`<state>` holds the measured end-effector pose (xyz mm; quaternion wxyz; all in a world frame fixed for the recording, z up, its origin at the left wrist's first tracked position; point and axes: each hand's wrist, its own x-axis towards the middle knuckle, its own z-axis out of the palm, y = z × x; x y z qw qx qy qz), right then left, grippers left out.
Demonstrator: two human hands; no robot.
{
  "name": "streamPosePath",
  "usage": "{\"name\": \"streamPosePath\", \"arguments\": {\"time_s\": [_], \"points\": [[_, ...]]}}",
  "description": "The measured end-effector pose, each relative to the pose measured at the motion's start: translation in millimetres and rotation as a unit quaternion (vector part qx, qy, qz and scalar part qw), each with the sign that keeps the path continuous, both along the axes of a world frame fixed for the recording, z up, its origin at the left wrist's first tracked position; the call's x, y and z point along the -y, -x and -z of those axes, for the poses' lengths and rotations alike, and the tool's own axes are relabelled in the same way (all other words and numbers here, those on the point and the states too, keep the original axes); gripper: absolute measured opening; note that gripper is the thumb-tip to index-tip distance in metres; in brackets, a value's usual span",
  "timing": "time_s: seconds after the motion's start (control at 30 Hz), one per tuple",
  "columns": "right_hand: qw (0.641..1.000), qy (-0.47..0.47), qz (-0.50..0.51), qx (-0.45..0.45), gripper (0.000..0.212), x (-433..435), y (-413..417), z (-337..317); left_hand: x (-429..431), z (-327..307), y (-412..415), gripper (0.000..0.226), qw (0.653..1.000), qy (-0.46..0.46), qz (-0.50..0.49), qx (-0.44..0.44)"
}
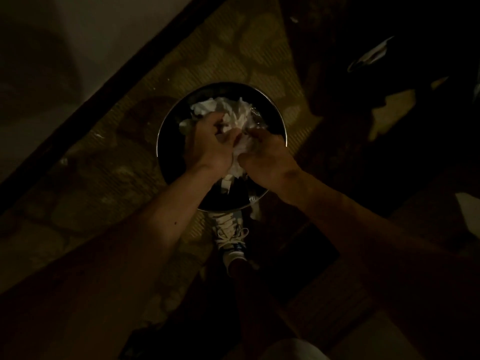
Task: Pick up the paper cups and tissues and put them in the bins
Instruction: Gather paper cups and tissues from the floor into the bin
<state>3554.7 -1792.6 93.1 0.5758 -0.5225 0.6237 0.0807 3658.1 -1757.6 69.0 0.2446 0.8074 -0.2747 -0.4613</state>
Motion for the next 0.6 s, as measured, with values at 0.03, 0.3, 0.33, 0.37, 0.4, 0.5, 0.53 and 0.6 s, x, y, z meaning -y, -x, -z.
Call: {"name": "streamPosePath", "arguments": {"time_s": [0.03, 0.3, 0.33, 0.37, 0.4, 0.5, 0.53, 0.6], "points": [[0.999, 0.006, -0.035, -0.012, 0.05, 2.1, -2.1, 5.4, 0.6, 6.5, -3.3, 0.037, 1.0, -0.006, -0.001, 0.011], [0.976, 0.023, -0.193, -0.095, 0.054, 15.0, 3.1, 11.3, -13.3, 23.6, -8.0, 0.026, 0.982, 0.008, 0.128, 0.139], [0.971, 0.037, -0.212, -0.106, 0.058, 16.2, 4.6, 10.7, -15.0, 22.3, -9.5, 0.029, 0.976, 0.0, 0.148, 0.16], [0.964, 0.049, -0.234, -0.114, 0.065, 16.5, 5.5, 10.0, -17.4, 19.7, -12.9, 0.032, 0.971, -0.004, 0.164, 0.174], [0.957, 0.057, -0.257, -0.123, 0.075, 16.9, 5.9, 8.3, -20.0, 17.4, -17.1, 0.034, 0.969, 0.0, 0.173, 0.176], [0.935, 0.08, -0.308, -0.154, 0.091, 16.6, 5.8, -5.6, -27.4, 1.8, -34.8, 0.044, 0.976, 0.026, 0.179, 0.117], [0.929, 0.09, -0.318, -0.165, 0.091, 15.7, 5.1, -12.8, -30.2, -6.1, -42.1, 0.045, 0.98, 0.031, 0.172, 0.096], [0.919, 0.145, -0.323, -0.177, 0.08, 9.7, 0.6, -31.2, -40.0, -25.9, -59.3, 0.032, 0.986, 0.043, 0.141, 0.073]]}}
